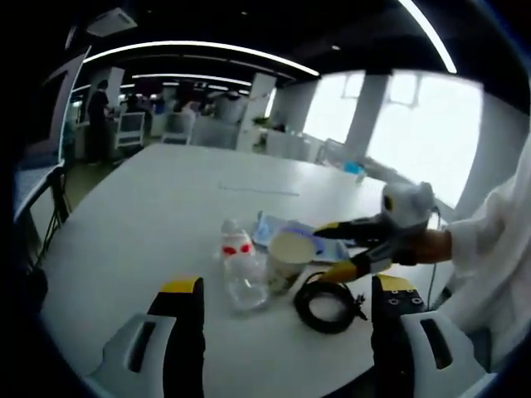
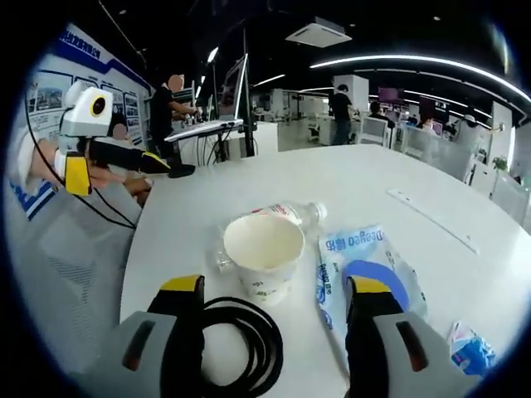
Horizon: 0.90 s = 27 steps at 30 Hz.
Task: Arrange the tabletop items into an orderly group along one side of the table until the central work area is clear of visible clutter.
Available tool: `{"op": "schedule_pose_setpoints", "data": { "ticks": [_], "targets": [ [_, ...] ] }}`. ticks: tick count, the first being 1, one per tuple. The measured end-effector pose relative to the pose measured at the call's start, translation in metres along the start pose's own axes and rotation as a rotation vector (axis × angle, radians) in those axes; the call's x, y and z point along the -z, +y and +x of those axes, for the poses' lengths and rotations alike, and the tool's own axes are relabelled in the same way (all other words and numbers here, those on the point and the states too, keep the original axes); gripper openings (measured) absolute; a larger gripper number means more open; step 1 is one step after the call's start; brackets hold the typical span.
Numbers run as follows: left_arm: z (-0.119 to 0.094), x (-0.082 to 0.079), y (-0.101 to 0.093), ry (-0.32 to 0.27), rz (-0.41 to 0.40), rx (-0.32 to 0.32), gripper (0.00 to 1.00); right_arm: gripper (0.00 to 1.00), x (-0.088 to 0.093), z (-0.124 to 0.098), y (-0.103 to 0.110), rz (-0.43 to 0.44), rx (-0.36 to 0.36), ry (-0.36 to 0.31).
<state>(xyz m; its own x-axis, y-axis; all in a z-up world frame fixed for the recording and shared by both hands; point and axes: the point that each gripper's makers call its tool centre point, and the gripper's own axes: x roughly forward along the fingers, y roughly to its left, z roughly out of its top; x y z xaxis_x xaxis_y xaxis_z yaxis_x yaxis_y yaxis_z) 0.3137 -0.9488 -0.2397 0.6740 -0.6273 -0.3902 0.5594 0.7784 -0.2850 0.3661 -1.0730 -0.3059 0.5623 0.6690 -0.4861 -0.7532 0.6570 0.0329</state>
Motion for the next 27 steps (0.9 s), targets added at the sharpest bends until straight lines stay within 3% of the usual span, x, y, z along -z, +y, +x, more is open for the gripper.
{"op": "schedule_pose_setpoints", "data": {
  "ticks": [15, 27],
  "targets": [
    [0.002, 0.009, -0.001, 0.027, -0.009, 0.023, 0.77, 0.65, 0.012, -0.035, -0.004, 0.051, 0.084, -0.006],
    [0.019, 0.016, -0.009, 0.068, 0.005, 0.089, 0.76, 0.63, 0.03, -0.08, -0.012, 0.13, 0.209, -0.022]
  ]
}}
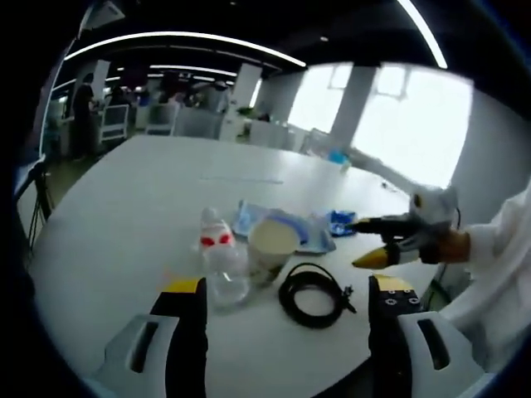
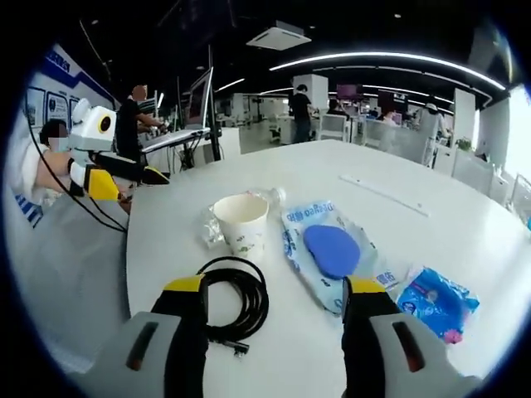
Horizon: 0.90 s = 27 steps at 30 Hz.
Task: Arrange the tabletop items into an orderly group along one side of the table until the central work area is clear of visible clutter.
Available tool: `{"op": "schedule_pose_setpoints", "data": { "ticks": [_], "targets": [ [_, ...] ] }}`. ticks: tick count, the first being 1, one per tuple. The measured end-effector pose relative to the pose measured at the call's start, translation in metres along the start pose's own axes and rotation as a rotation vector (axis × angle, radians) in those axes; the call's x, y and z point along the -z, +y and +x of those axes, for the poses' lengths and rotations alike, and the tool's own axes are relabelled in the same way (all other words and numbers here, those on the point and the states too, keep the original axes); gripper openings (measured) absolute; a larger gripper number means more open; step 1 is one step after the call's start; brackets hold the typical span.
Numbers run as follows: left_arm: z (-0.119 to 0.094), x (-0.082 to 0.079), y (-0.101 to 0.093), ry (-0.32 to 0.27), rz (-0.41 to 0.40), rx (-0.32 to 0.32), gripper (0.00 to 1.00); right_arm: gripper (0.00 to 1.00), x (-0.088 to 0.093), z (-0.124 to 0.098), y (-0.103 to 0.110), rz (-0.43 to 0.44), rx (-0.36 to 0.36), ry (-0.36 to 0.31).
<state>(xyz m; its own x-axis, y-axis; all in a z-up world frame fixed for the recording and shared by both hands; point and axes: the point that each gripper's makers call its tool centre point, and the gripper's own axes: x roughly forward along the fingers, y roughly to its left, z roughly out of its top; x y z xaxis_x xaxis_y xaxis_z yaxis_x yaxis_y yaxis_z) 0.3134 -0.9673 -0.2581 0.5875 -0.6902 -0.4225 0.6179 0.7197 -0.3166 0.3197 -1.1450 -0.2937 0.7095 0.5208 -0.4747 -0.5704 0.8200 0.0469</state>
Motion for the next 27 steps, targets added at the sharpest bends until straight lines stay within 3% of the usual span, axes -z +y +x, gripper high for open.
{"op": "schedule_pose_setpoints", "data": {
  "ticks": [12, 27],
  "targets": [
    [0.015, -0.005, -0.002, 0.015, 0.006, 0.041, 0.75, 0.62, 0.018, -0.042, -0.025, 0.037, 0.1, 0.016],
    [0.025, -0.002, -0.003, 0.031, -0.001, 0.055, 0.74, 0.59, 0.026, -0.048, -0.029, 0.092, 0.148, 0.029]
  ]
}}
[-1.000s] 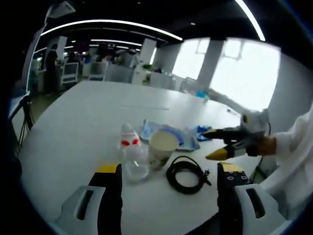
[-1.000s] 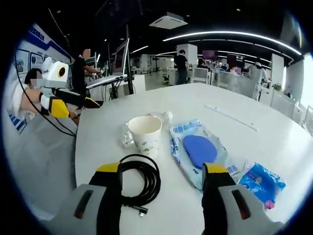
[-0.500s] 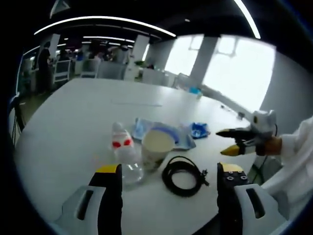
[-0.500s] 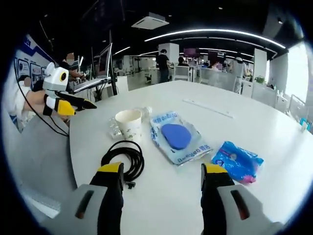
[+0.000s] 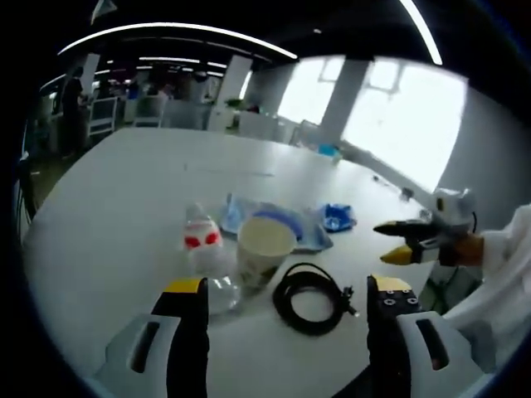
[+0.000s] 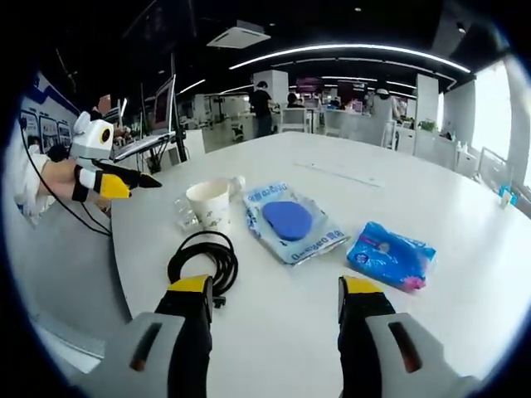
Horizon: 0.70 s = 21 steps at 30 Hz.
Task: Arrange the tabletop items into an orderly group along one side of the table until the central work area is clear of visible clutter.
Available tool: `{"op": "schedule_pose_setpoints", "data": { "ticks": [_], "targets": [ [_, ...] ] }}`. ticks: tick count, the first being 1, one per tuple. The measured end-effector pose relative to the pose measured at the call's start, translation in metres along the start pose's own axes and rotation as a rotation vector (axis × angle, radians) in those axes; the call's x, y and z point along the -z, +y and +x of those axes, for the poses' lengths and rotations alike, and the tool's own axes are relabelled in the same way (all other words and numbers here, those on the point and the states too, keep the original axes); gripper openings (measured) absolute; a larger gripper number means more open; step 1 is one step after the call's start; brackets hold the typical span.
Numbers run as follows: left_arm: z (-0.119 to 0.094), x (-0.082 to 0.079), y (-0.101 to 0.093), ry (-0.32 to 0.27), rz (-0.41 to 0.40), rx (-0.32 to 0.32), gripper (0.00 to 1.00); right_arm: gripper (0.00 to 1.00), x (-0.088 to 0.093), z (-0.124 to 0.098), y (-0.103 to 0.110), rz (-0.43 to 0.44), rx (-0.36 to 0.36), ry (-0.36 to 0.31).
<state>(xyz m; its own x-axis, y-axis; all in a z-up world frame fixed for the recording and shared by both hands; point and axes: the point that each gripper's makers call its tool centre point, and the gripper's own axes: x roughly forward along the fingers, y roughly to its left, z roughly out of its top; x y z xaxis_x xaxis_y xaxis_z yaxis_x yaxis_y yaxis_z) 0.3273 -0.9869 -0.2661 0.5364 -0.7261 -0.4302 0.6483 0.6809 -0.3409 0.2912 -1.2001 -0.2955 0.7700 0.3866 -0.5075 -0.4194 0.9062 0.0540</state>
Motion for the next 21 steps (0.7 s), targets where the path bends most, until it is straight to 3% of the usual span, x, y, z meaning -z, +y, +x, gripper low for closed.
{"op": "schedule_pose_setpoints", "data": {
  "ticks": [21],
  "targets": [
    [0.002, 0.011, 0.002, 0.038, 0.012, -0.027, 0.71, 0.59, 0.001, 0.006, 0.006, 0.062, -0.003, 0.008]
  ]
}}
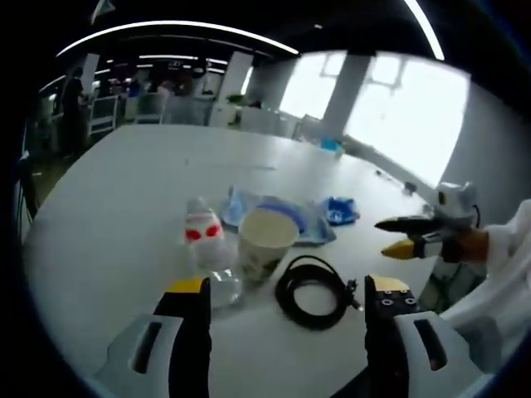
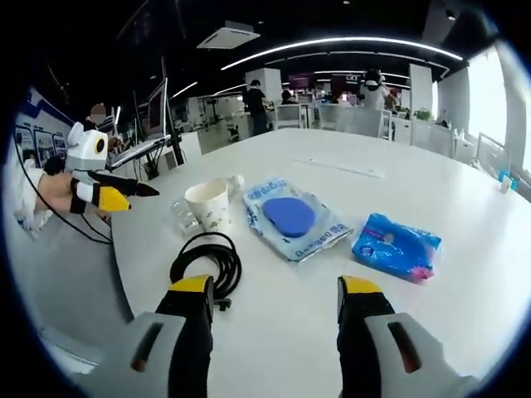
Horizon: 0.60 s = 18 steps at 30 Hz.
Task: Arrange the tabletop items into an orderly group along one side of the table until the central work area is clear of visible clutter.
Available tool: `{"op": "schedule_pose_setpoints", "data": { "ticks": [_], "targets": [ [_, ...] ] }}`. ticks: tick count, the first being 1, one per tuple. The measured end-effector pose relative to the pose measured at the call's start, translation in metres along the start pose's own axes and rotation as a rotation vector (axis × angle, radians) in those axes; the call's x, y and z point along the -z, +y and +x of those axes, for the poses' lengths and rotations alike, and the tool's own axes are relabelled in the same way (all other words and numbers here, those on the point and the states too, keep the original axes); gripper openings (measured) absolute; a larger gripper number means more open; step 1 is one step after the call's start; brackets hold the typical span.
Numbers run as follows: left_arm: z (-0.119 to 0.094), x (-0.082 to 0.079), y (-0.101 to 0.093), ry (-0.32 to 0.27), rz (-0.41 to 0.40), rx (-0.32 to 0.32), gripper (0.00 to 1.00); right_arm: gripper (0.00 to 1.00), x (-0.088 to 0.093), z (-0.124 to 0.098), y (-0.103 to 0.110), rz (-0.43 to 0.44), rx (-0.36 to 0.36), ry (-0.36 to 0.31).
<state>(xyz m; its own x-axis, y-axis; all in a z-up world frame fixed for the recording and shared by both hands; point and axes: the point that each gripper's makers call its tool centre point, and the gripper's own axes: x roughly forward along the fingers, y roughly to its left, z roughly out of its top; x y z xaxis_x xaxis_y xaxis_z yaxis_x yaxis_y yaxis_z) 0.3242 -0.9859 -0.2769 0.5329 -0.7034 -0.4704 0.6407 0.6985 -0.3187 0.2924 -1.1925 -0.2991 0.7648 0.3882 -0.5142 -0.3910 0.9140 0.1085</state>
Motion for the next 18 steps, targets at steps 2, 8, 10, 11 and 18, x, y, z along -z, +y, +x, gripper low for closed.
{"op": "schedule_pose_setpoints", "data": {
  "ticks": [2, 8, 10, 11, 18],
  "targets": [
    [0.001, -0.001, 0.001, -0.005, -0.013, -0.004, 0.7, 0.58, -0.001, 0.002, 0.002, -0.001, -0.004, 0.002],
    [0.006, -0.002, -0.001, 0.004, -0.011, -0.007, 0.68, 0.57, -0.003, 0.008, 0.006, 0.018, -0.015, 0.007],
    [0.007, -0.002, -0.001, 0.004, -0.018, -0.009, 0.68, 0.56, -0.003, 0.009, 0.006, 0.025, -0.014, 0.012],
    [0.008, -0.001, -0.002, 0.006, -0.019, -0.01, 0.67, 0.56, -0.003, 0.009, 0.006, 0.024, -0.014, 0.014],
    [0.014, 0.005, -0.009, 0.022, -0.016, -0.002, 0.66, 0.55, -0.002, 0.014, 0.013, 0.016, -0.035, 0.026]
  ]
}}
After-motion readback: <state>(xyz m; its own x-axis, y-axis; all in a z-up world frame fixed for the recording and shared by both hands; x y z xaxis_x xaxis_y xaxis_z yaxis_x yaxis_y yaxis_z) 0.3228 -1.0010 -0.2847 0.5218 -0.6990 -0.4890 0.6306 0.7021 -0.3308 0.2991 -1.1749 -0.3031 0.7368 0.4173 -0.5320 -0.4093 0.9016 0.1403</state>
